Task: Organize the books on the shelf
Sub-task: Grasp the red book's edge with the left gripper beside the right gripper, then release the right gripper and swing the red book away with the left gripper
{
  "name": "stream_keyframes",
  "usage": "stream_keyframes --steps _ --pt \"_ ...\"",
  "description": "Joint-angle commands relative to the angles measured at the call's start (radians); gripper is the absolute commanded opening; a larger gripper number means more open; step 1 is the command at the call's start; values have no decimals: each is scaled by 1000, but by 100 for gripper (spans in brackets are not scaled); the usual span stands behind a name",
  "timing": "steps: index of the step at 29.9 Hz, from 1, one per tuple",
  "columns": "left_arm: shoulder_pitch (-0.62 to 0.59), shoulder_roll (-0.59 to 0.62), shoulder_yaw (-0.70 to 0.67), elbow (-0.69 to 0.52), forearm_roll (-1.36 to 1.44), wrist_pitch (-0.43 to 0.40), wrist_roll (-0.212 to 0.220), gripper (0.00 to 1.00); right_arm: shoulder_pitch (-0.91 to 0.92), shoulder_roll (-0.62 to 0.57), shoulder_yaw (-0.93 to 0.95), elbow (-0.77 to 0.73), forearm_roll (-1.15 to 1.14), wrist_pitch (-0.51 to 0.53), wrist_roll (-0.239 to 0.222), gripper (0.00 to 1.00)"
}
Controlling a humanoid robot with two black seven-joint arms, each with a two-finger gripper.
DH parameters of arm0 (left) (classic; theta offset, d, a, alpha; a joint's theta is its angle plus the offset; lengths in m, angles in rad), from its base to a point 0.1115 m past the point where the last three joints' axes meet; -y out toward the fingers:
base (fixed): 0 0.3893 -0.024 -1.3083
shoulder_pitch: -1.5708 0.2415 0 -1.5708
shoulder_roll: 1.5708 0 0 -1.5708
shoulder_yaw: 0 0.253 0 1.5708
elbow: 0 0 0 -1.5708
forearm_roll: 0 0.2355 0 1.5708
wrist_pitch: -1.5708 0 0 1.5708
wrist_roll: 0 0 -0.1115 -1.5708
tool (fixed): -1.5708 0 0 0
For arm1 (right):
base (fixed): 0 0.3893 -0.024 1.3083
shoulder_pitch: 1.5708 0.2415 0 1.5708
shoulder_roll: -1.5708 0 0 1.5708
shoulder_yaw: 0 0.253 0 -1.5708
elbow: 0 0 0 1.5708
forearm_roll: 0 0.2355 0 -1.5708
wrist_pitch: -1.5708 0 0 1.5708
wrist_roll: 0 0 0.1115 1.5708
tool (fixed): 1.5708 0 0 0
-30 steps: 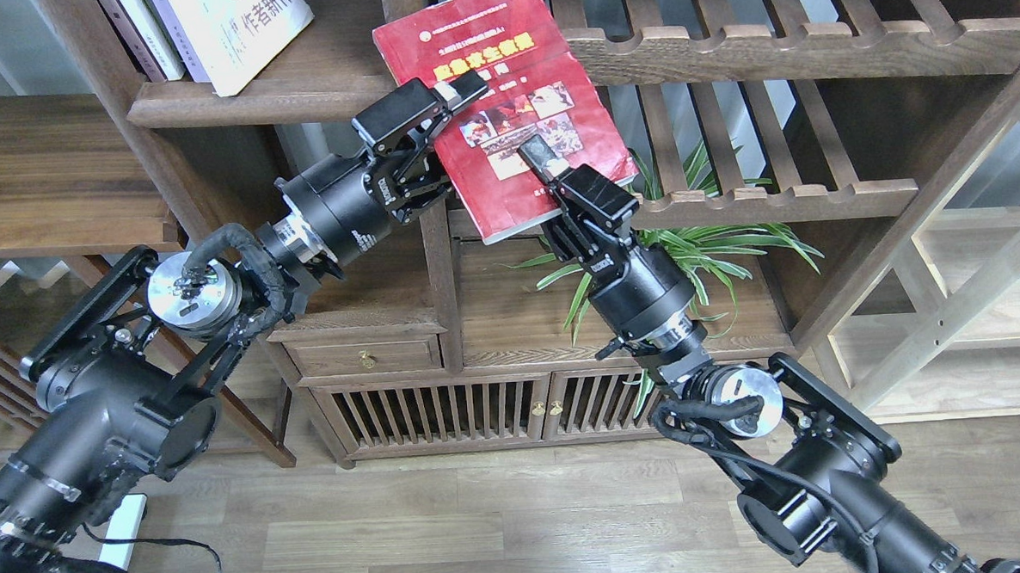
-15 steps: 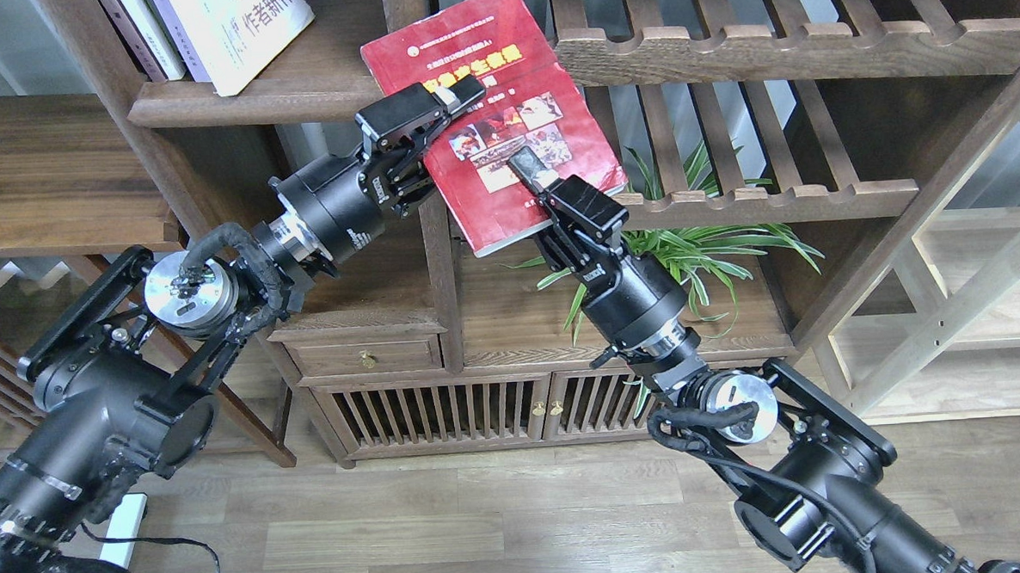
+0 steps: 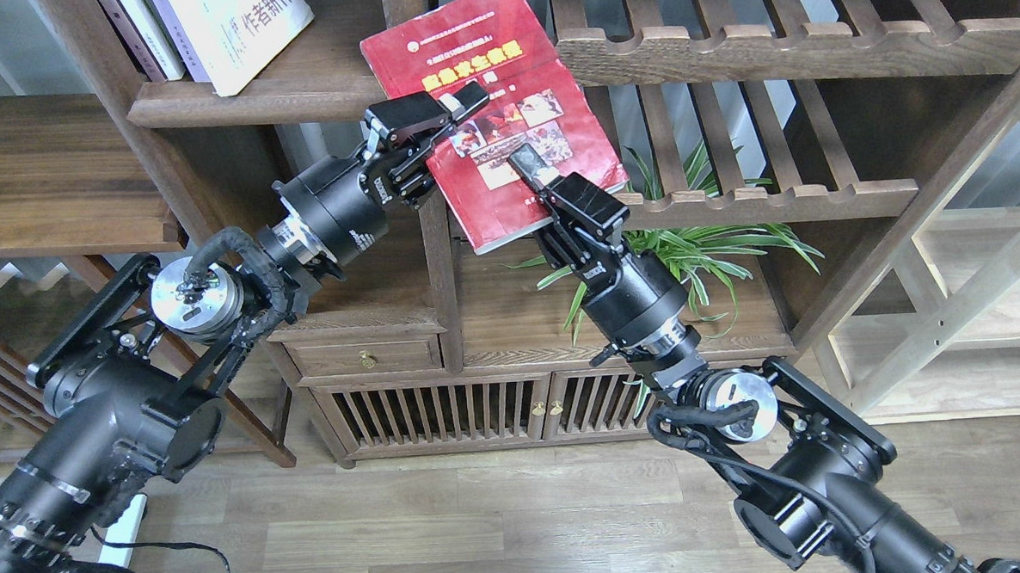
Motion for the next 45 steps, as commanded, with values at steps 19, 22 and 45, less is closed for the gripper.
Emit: stream_keyframes --steps 19,22,45 --pt "17 -9 0 20 0 -58 -2 1 -11 -17 84 0 -38 -1 1 62" --pt "17 -8 -1 20 6 -58 -2 1 -11 -17 101 -2 -46 -1 3 63" --pt "107 408 -7 -42 248 -203 34 0 -98 -124 273 -45 -45 -1 6 76"
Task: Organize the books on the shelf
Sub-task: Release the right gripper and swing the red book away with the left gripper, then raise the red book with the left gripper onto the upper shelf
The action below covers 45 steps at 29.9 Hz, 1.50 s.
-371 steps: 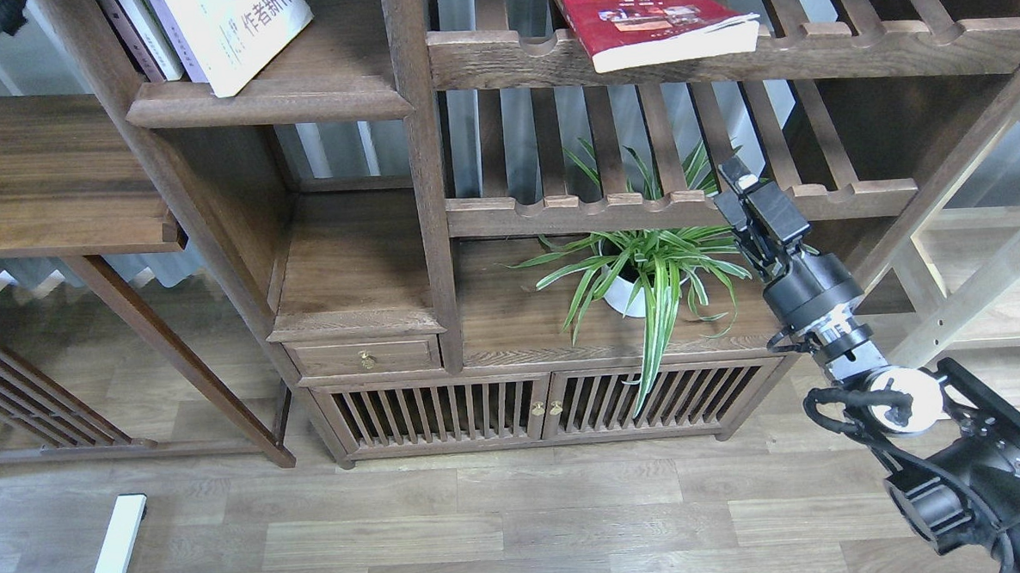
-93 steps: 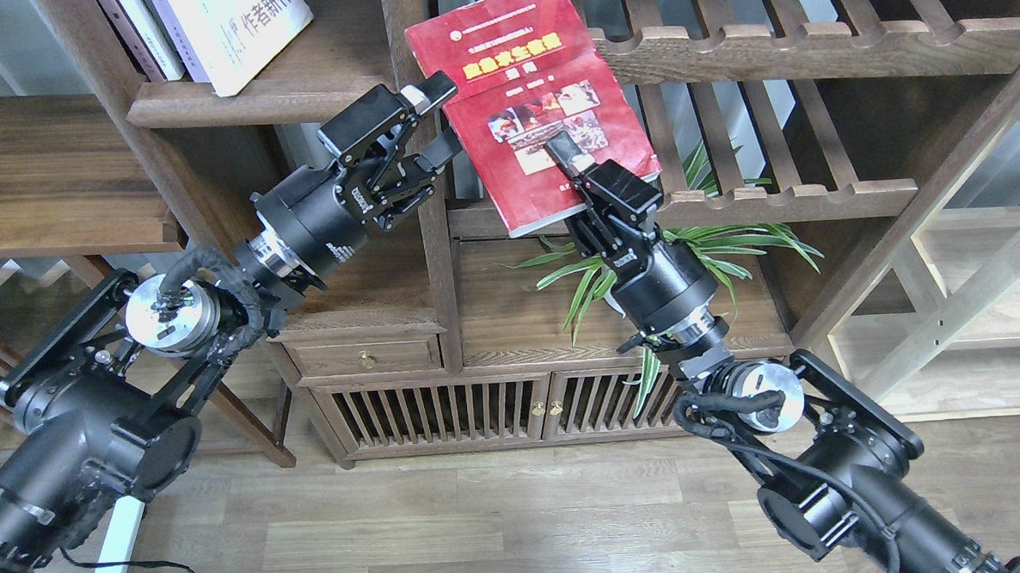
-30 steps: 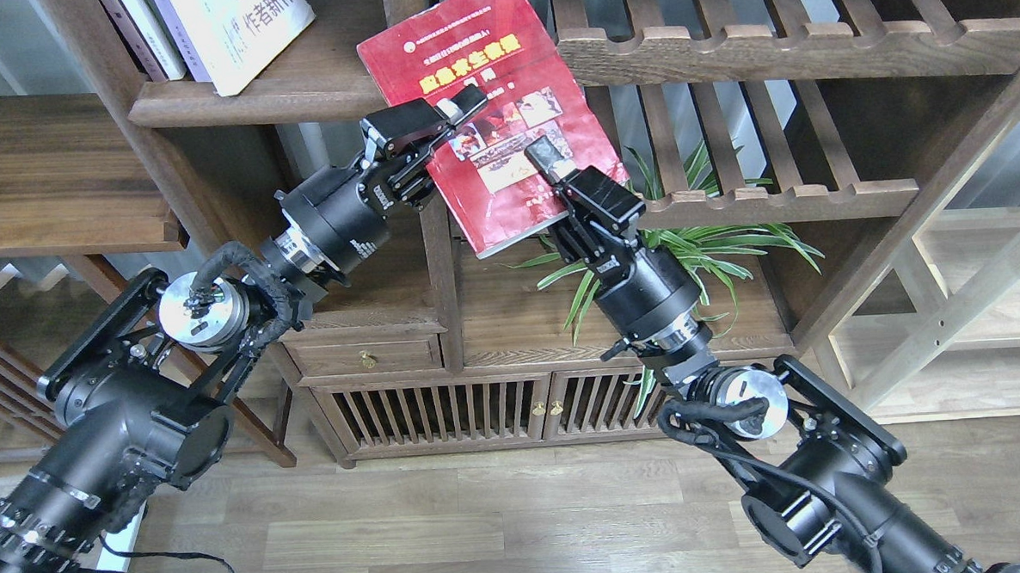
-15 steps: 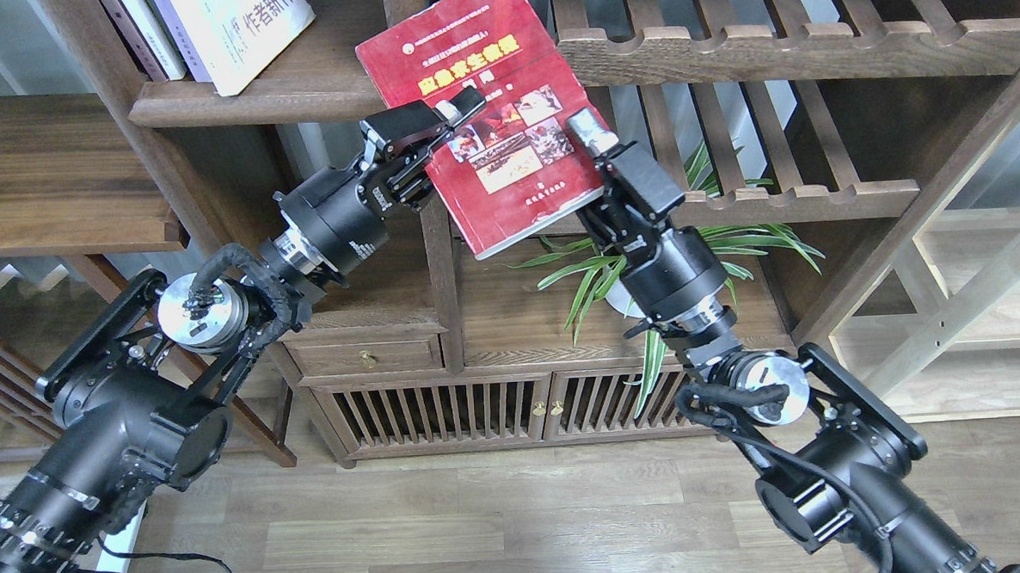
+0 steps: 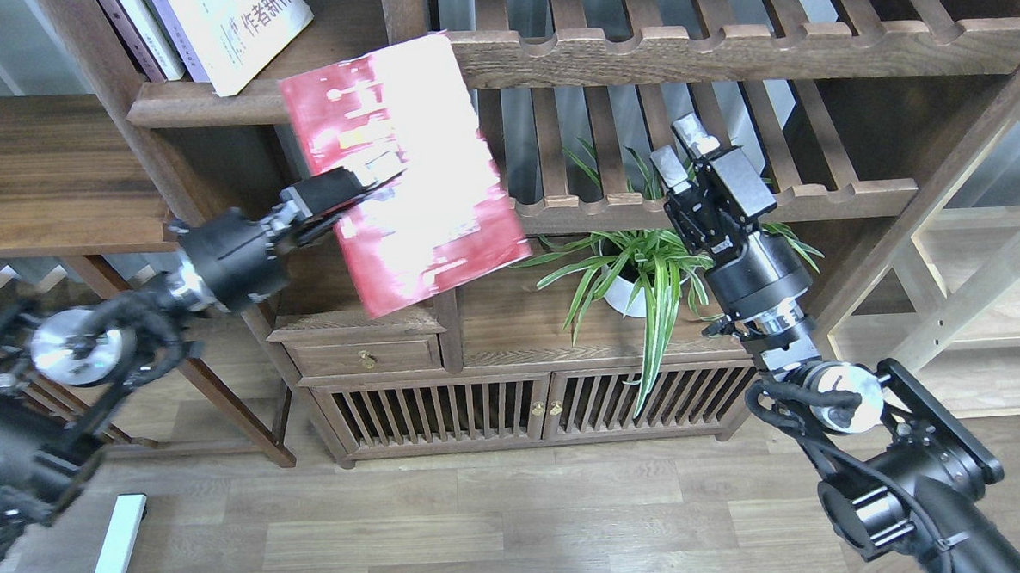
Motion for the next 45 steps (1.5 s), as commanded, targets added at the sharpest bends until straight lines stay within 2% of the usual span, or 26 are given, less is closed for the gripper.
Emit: stream_keyframes --steps 1,7,12,18,24,31,41,45 --pt "0 90 -30 -2 59 0 0 0 5 -3 9 -11 0 0 -3 76" --pt "1 196 -123 -26 151 0 0 0 20 -26 7 -40 -1 0 -6 76" --pt "7 289 -186 -107 210 0 0 0 20 -52 6 -77 -3 0 -8 77" --pt "-5 302 -289 -155 351 0 0 0 19 -71 -10 -98 -7 0 -9 79" --pt "-19 297 -372 -149 495 0 0 0 22 -71 -23 -110 -11 0 -9 79" --pt "-63 277 -371 -141 569 0 0 0 20 -71 -30 -109 -11 0 -11 79" --pt "-146 111 -361 -143 751 0 0 0 20 -69 -45 -110 -35 0 -11 79" --pt "-154 84 -361 -151 799 0 0 0 20 -72 -54 -109 -37 0 -11 79"
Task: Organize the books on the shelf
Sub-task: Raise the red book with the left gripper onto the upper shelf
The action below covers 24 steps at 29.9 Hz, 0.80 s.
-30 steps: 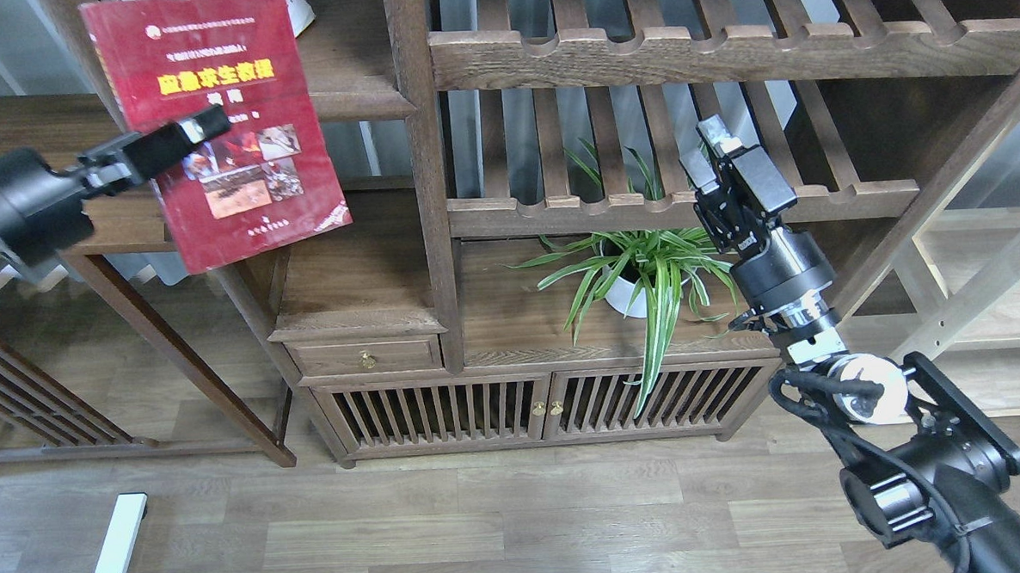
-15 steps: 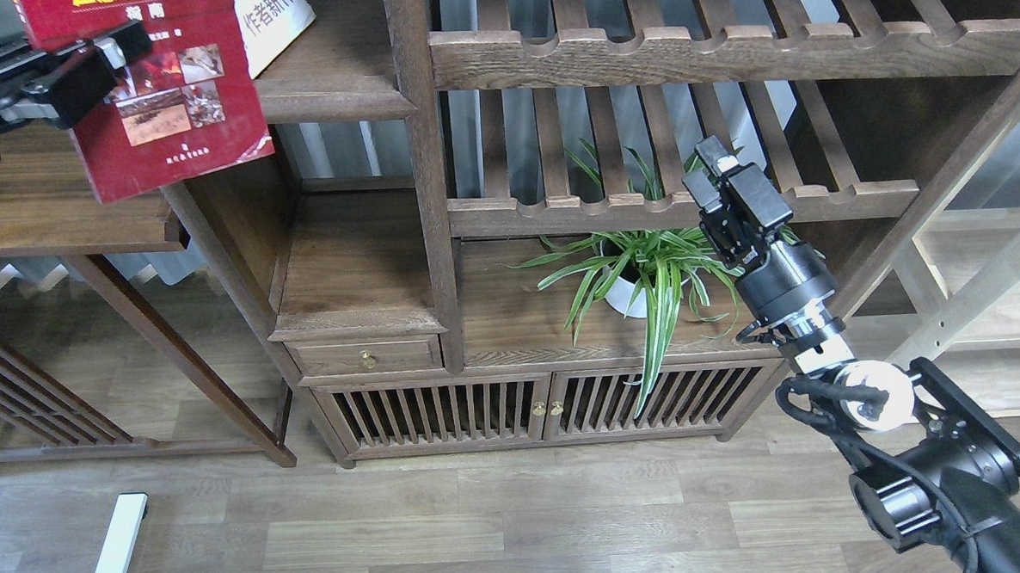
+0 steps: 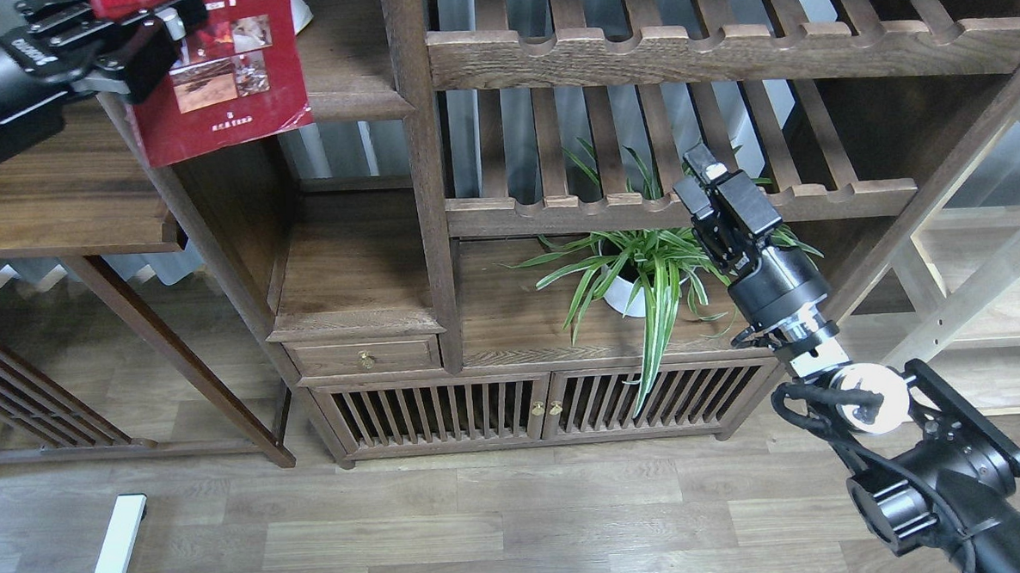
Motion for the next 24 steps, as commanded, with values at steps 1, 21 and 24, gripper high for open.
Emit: stream_keyframes --steps 1,21,24 --pt "-7 -20 0 -6 37 0 0 0 0 -2 -4 0 -1 0 0 79" --pt "-13 9 -77 -17 57 0 0 0 0 -3 -7 -1 -3 0 -5 79" --pt "-28 9 -78 -17 57 10 0 0 0 -3 -16 0 -3 0 -9 79"
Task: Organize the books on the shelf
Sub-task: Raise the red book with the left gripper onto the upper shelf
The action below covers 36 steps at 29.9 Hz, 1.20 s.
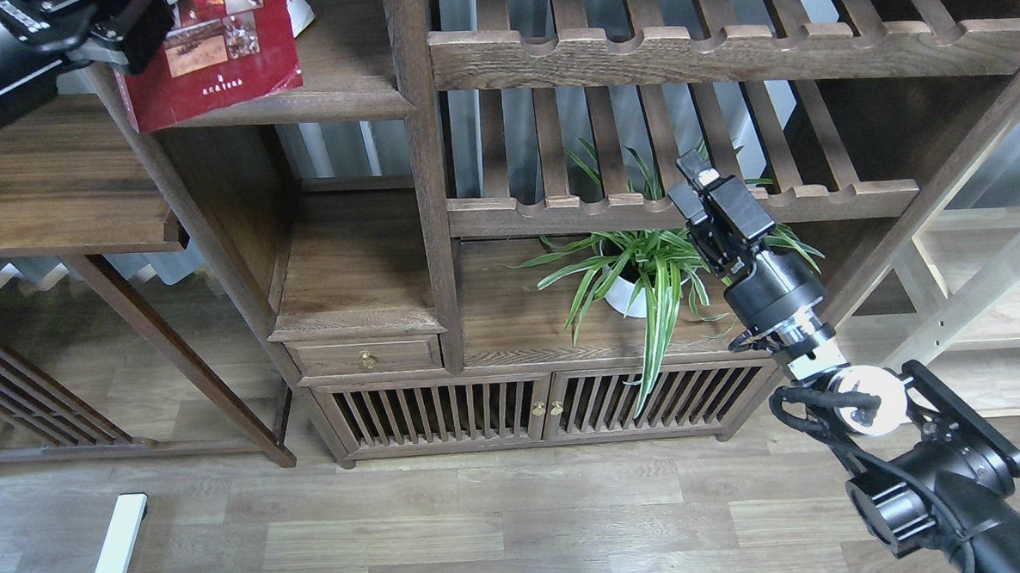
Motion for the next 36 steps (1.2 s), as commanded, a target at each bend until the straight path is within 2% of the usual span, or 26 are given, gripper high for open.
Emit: stream_keyframes --steps 1,10,12,15,20,24,36 --pt "-18 0 0 0 0 25 0 0 0 0 -9 2 0 0 -4 79" --pt "-48 -37 54 20 41 215 0 0 9 -2 -9 2 0 0 -9 79" --pt "-48 -58 79 24 57 281 -1 1 14 -2 -9 0 0 0 -12 79" --pt "-62 -93 123 33 71 386 -53 2 25 -2 -9 2 0 0 -12 79" --pt "-128 -142 206 79 74 453 -128 1 29 -2 0 2 0 0 -12 79" --pt "-182 -176 252 98 74 553 -163 1 29 -12 6 0 5 0 -10 79" --pt "-222 -182 335 174 75 657 -237 1 37 -9 5 2 8 0 -10 79"
